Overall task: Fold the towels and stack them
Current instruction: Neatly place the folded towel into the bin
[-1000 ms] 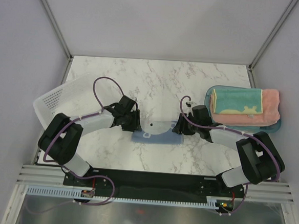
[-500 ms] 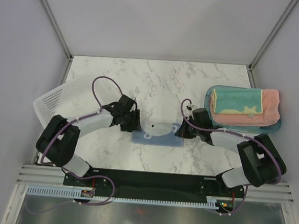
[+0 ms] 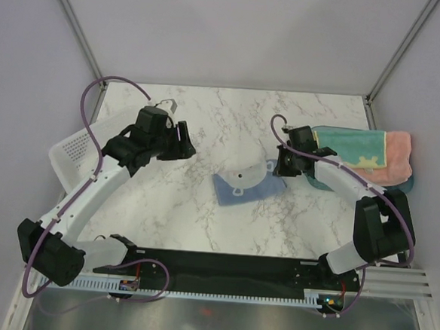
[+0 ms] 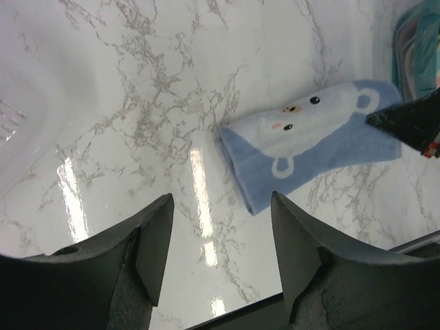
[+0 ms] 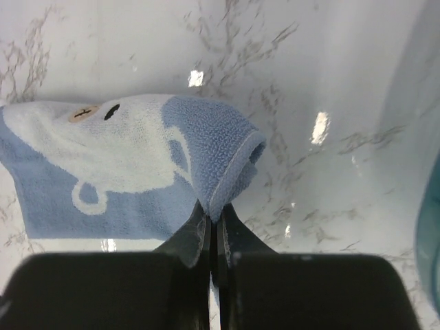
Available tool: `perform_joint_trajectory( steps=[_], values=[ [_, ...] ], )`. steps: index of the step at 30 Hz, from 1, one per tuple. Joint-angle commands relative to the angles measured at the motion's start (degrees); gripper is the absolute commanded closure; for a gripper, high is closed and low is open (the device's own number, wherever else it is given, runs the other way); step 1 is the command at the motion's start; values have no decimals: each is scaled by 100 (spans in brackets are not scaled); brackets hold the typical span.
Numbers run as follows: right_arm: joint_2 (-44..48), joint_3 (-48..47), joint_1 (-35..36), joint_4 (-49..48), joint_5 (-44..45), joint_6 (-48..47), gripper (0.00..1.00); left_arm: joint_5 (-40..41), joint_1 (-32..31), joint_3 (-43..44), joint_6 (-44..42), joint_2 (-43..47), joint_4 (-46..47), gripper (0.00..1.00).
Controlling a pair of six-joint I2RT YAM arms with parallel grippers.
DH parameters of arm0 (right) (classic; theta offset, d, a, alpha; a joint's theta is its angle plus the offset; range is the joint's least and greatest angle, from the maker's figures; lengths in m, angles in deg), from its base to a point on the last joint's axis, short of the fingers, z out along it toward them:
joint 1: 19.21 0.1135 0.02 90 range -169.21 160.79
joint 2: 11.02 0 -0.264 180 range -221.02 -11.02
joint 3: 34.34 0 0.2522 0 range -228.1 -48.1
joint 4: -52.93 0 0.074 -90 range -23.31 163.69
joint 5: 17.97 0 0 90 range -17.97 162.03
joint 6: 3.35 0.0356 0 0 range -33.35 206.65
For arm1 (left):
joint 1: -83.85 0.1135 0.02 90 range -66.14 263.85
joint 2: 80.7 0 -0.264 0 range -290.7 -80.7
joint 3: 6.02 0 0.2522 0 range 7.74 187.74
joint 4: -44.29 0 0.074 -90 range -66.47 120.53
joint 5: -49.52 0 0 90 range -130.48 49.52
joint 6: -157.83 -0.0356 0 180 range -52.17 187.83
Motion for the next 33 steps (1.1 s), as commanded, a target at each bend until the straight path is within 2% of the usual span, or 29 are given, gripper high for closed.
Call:
perform_joint_trajectory(
  steps=[1,5,12,18,25,33],
  values=[
    [-320,-690,-133,694,430,-320,100,-8,12,-174,-375,105,-355,34],
    [-567,-1620,-396,1177,904,-707,100,-35,12,-403,-577,228,-337,34],
    [-647,-2378,-1196,1801,1222,-1392,100,150,12,-1087,-771,544,119,34],
    [-919,-2897,-1758,2258,1336,-1832,100,360,12,-1168,-990,615,208,34],
    [-1068,-3248,-2645,2338,1345,-2192,100,439,12,-1194,-1078,430,181,33],
    [-1183,-3671,-3244,2286,1450,-2570,100,501,12,-1150,-1096,290,172,33]
  ],
)
